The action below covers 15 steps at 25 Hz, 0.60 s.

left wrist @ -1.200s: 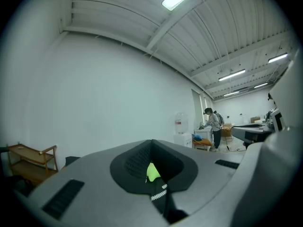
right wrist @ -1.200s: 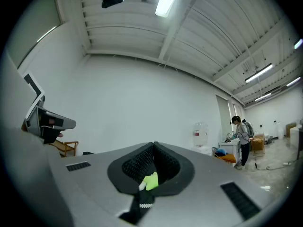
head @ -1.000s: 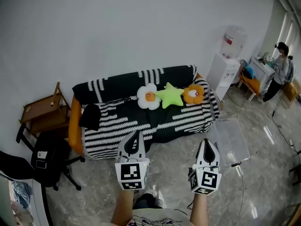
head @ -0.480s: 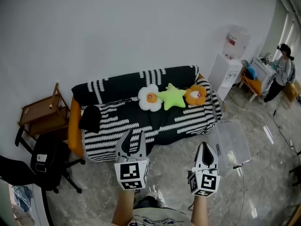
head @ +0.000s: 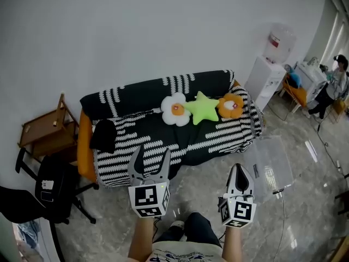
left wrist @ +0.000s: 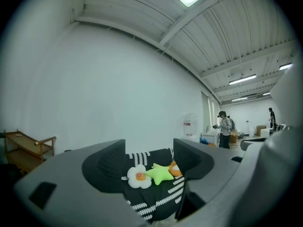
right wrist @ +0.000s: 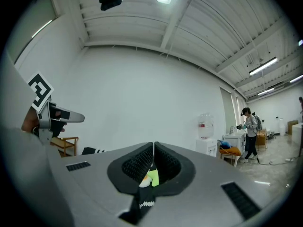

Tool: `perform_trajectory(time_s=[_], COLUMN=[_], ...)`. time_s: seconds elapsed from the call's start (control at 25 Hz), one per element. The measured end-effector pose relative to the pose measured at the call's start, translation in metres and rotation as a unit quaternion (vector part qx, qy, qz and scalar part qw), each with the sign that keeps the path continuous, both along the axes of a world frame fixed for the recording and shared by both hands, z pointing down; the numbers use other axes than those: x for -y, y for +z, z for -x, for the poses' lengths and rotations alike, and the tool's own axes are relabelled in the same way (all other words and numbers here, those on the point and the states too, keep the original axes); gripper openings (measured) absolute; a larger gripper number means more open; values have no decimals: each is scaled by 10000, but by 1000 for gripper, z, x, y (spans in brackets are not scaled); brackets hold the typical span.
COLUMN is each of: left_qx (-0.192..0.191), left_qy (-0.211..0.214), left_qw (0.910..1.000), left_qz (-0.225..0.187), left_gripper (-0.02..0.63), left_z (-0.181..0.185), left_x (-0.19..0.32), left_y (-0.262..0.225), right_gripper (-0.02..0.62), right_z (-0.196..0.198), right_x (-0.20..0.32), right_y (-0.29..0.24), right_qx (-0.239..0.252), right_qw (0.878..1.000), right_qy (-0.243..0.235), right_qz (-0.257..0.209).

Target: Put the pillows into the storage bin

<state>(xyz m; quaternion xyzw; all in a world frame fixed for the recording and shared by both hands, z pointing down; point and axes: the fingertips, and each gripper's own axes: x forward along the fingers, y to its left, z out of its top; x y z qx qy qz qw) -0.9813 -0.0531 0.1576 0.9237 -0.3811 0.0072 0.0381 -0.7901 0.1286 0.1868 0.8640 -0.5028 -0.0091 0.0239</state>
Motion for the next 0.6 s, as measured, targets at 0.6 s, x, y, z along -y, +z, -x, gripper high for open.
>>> perform_trajectory(time_s=[0.6], left_qx=[244], left_qy=[-394], left_qw=[9988], left_qz=[144], left_gripper=[308], left_z=[-94], left_x=[105], left_y=[21], right_gripper=[12], right_z=[-118], right_x=[124], right_y=[12], right_qx=[53], right_qw=[9995], right_qy=[-298], right_qz=[97])
